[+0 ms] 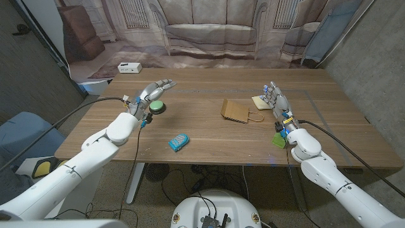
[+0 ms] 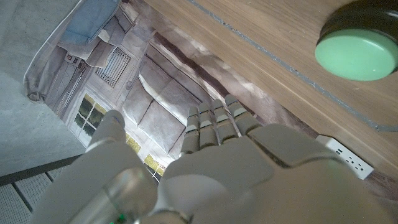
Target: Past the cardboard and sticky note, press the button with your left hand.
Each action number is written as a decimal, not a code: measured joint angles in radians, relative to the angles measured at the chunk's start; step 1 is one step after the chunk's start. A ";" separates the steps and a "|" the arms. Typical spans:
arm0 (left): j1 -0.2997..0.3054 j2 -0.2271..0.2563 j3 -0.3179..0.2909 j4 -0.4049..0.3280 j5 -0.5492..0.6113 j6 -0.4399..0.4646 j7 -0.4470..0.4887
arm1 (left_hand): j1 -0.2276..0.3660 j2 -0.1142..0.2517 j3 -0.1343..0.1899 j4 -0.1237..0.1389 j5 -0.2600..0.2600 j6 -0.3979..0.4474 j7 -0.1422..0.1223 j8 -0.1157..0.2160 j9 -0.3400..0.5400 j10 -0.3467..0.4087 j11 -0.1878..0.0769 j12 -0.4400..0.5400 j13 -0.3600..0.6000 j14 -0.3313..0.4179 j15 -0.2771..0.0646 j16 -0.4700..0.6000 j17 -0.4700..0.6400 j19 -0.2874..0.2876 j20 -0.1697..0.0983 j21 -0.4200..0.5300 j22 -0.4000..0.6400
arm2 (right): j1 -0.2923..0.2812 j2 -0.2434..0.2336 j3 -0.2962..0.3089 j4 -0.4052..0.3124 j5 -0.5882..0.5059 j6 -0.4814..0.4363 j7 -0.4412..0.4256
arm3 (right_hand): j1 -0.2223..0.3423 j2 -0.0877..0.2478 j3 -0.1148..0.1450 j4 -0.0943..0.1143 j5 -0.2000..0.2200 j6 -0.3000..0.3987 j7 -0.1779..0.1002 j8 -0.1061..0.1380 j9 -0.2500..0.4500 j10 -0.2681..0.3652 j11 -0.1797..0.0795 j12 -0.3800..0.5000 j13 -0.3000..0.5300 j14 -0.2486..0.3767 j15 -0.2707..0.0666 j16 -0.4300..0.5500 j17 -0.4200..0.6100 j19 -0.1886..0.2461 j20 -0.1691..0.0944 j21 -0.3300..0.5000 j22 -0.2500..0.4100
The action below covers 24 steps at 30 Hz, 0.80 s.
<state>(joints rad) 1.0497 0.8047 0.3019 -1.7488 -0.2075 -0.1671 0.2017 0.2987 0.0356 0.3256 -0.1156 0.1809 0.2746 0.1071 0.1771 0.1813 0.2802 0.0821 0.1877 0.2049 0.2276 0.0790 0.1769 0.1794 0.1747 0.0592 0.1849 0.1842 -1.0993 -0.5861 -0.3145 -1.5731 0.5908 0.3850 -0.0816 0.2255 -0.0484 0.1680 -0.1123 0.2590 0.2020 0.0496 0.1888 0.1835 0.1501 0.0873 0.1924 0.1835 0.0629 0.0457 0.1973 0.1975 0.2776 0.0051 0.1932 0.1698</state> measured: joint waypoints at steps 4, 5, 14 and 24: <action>-0.004 -0.017 -0.002 0.017 -0.050 -0.034 -0.033 | 0.000 0.000 -0.004 0.004 0.000 0.000 0.000 0.000 0.000 0.000 0.000 0.000 0.000 -0.003 0.003 0.000 0.000 -0.005 0.005 0.000 0.000 | 0.000 0.002 0.001 0.007 0.004 0.009 0.011 | 0.000 0.000 0.000 0.000 0.000 0.002 -0.002 0.000 0.000 0.000 0.000 0.000 0.000 0.007 0.004 0.008 0.000 0.005 -0.005 0.000 0.000; -0.005 -0.021 -0.002 0.022 -0.068 -0.045 -0.044 | 0.000 0.000 -0.004 0.004 0.000 -0.004 0.004 0.000 0.000 0.000 0.000 0.000 0.000 -0.003 0.003 0.000 0.000 -0.005 0.005 0.000 0.000 | 0.000 0.002 0.001 0.009 0.004 0.009 0.011 | 0.000 0.000 0.000 0.000 0.000 0.002 -0.002 0.000 0.000 0.000 0.000 0.000 0.000 0.007 0.004 0.008 0.000 0.005 -0.005 0.000 0.000; -0.011 -0.050 -0.004 0.045 -0.152 -0.091 -0.094 | -0.009 0.001 -0.006 0.006 0.000 -0.009 0.009 0.000 0.000 -0.005 0.005 0.000 0.000 -0.014 0.003 0.000 0.000 -0.015 0.004 0.000 0.000 | 0.000 -0.001 0.006 0.012 0.013 0.020 0.025 | 0.000 0.000 -0.004 -0.004 0.000 0.002 -0.002 0.000 0.000 0.009 -0.002 0.004 0.000 0.010 0.001 0.008 0.000 0.005 -0.005 0.000 0.000; -0.032 -0.097 0.003 0.099 -0.284 -0.158 -0.202 | -0.015 0.007 -0.007 0.007 0.000 -0.017 0.009 0.000 0.000 -0.020 0.009 0.000 0.000 -0.019 0.007 0.000 0.000 -0.025 0.004 0.000 0.000 | -0.006 -0.018 0.012 0.001 0.015 0.020 0.034 | -0.005 0.005 -0.004 -0.004 0.000 0.014 -0.003 0.004 0.000 0.009 -0.002 0.004 0.000 0.010 0.001 0.008 0.000 0.005 -0.005 0.000 0.000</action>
<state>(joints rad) 1.0181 0.7079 0.3047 -1.6503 -0.4912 -0.3248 -0.0001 0.2842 0.0423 0.3186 -0.1086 0.1808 0.2576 0.1164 0.1772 0.1814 0.2605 0.0911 0.1877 0.2049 0.2081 0.0864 0.1769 0.1792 0.1498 0.0630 0.1850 0.1840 -1.1054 -0.6037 -0.3022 -1.5724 0.6053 0.4049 -0.0472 0.2201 -0.0430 0.1639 -0.1163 0.2590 0.2164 0.0464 0.1927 0.1835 0.1591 0.0858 0.1965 0.1835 0.0733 0.0464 0.2050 0.1975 0.2824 0.0001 0.1933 0.1698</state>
